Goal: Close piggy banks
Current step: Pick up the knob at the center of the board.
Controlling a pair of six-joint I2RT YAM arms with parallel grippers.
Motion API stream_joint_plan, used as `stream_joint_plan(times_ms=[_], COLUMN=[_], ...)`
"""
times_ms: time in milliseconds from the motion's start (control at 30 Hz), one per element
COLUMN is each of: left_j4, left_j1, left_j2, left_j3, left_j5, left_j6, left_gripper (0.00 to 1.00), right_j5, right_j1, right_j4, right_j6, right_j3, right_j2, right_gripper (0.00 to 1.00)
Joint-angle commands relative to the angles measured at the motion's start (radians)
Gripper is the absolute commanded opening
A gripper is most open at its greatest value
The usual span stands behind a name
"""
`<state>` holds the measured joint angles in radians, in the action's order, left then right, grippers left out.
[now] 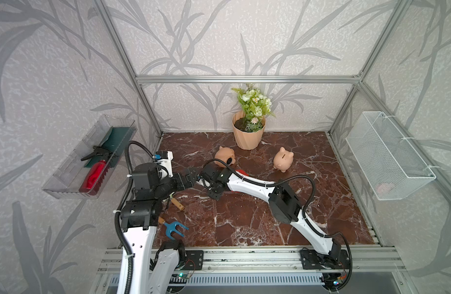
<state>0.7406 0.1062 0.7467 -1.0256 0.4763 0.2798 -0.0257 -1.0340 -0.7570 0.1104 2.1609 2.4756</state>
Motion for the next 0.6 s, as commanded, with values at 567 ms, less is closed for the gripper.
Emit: stream_joint_plan(times_ms=[567], left_j4=[-0.022], left_j1=[0.005], left_j2=[-0.006], left_j3=[-0.010], left_j5=[0.051], left_j6=[0.024], left_gripper=[0.99], right_j5=[0.036], right_j1=[0.005], right_j4=[-0.052], right_j6=[0.011], right_j3=[0.020], right_j2=[0.036], right_gripper=[0.22])
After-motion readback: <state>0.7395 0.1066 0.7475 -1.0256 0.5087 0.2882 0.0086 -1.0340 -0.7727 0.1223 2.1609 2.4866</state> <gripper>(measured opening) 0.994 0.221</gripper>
